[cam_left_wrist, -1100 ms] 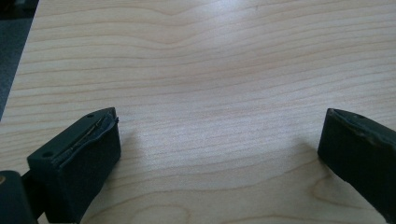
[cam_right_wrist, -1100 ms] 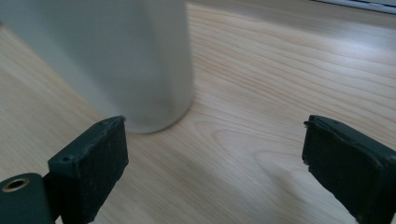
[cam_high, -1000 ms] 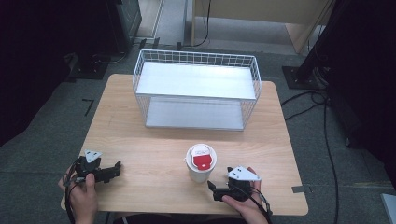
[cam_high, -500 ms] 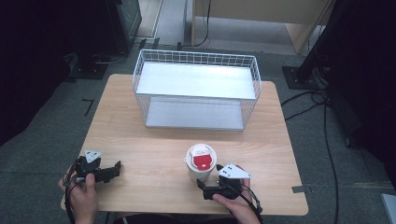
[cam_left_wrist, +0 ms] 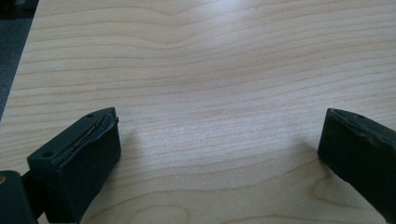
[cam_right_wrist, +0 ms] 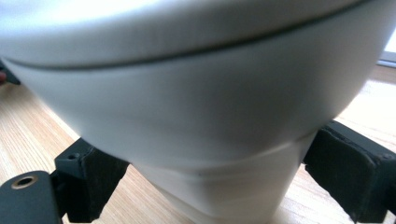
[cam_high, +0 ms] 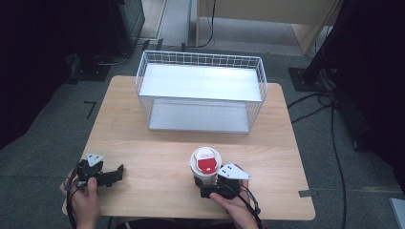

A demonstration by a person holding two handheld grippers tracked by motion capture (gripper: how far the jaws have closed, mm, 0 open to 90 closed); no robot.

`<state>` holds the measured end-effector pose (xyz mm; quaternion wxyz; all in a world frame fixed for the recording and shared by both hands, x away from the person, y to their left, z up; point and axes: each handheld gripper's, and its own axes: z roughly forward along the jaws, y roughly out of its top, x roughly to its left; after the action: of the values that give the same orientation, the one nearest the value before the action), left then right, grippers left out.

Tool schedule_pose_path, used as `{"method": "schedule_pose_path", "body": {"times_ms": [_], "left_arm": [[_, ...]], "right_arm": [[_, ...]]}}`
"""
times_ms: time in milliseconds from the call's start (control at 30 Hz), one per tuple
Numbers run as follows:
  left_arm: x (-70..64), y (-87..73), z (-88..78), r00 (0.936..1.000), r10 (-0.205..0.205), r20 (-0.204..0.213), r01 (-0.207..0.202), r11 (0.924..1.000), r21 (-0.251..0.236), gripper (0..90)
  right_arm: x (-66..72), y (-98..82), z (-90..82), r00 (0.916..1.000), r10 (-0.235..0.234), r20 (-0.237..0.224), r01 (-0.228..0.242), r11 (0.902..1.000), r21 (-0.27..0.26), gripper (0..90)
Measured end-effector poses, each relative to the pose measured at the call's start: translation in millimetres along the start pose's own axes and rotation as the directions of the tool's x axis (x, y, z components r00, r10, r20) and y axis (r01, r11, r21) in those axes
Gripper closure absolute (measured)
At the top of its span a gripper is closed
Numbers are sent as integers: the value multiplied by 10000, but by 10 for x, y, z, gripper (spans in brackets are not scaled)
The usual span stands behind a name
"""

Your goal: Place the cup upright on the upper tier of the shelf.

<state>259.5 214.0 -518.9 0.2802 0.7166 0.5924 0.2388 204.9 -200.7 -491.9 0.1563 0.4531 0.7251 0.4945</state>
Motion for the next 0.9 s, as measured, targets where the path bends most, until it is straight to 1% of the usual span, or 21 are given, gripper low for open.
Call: {"method": "schedule_pose_path", "body": {"times_ms": [67, 100, 200, 433, 633, 733, 900], "left_arm": [[0, 0, 0, 10000, -1, 0, 1, 10000, -2, 0], [0, 0, 0, 10000, 1, 0, -1, 10000, 1, 0], [0, 0, 0, 10000, 1, 1, -1, 10000, 1, 0], [0, 0, 0, 10000, 0, -1, 0, 10000, -1, 0], [0, 0, 0, 10000, 0, 0, 0, 10000, 0, 0], [0, 0, 0, 10000, 1, 2, -1, 10000, -1, 0], [-1, 0, 1, 10000, -11, -1, 11, 10000, -8, 0]], "right_arm": [[8, 4, -10, 10000, 63, -8, -63, 10000, -36, 91], [10, 16, -26, 10000, -45, -3, 45, 9997, -220, 90], [18, 42, -47, 9999, -81, -61, 78, 9992, -391, 83], [42, 96, -1, 9990, -440, 83, 444, 9978, -489, 60], [70, 123, 39, 9991, -378, 183, 386, 9981, -470, 40], [68, 121, 63, 9993, -365, 126, 372, 9974, -622, 33], [88, 121, 86, 9986, -478, 227, 494, 9959, -757, 33]]}}
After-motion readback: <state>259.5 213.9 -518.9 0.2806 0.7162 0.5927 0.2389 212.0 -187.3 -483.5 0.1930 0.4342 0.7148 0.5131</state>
